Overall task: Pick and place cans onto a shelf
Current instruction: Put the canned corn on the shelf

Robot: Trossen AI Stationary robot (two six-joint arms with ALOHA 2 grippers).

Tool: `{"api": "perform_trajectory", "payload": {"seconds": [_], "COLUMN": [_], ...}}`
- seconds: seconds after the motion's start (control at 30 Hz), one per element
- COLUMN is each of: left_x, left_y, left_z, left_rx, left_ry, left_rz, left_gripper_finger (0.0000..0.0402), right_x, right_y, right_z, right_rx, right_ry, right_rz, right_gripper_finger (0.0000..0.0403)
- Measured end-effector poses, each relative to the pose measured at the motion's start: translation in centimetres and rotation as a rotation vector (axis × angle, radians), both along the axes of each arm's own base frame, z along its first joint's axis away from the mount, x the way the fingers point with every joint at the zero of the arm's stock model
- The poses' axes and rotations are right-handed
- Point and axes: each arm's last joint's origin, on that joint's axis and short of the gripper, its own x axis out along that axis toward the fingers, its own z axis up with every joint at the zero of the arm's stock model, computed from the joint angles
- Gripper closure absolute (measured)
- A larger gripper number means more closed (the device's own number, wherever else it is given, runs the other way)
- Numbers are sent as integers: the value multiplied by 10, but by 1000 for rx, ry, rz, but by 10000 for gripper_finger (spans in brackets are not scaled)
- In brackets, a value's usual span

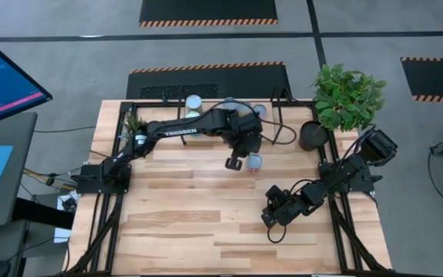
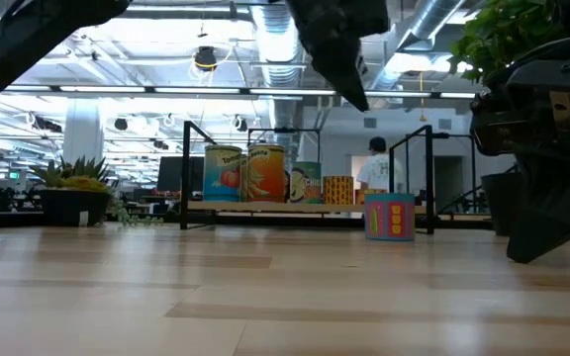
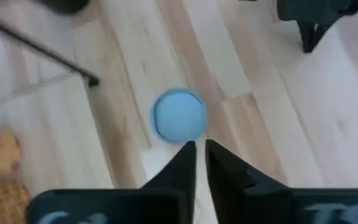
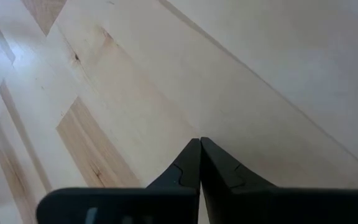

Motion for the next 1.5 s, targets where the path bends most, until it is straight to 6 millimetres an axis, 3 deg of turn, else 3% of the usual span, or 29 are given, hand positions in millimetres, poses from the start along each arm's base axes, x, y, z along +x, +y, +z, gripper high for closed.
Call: {"api": "perform_trajectory", "payload": {"seconds": [0.3,0.5,0.7,0.93,1.03,1.17,1.3,1.5], "left_x": [22,27,35,42,43,43,42,34], "left_y": [4,-8,-23,-35,-36,-36,-34,-35], "left_z": [-67,-69,-77,-107,-111,-111,-109,-91], "left_rx": [31,89,115,151,193,224,229,358], "left_ry": [143,128,102,156,168,173,184,205], "left_rz": [-63,-65,-150,-197,-175,-161,-110,-91], "left_gripper_finger": [234,164,149,165,185,255,377,396], "right_x": [-6,-12,-17,-22,-24,-26,-27,-28], "right_y": [11,19,26,31,33,35,37,38], "right_z": [1,0,0,0,0,0,0,0], "right_rx": [24,29,42,64,74,82,95,98], "right_ry": [1,5,8,15,16,18,21,22], "right_rz": [59,88,101,98,93,91,82,84], "right_gripper_finger": [376,375,377,376,378,377,375,379]}}
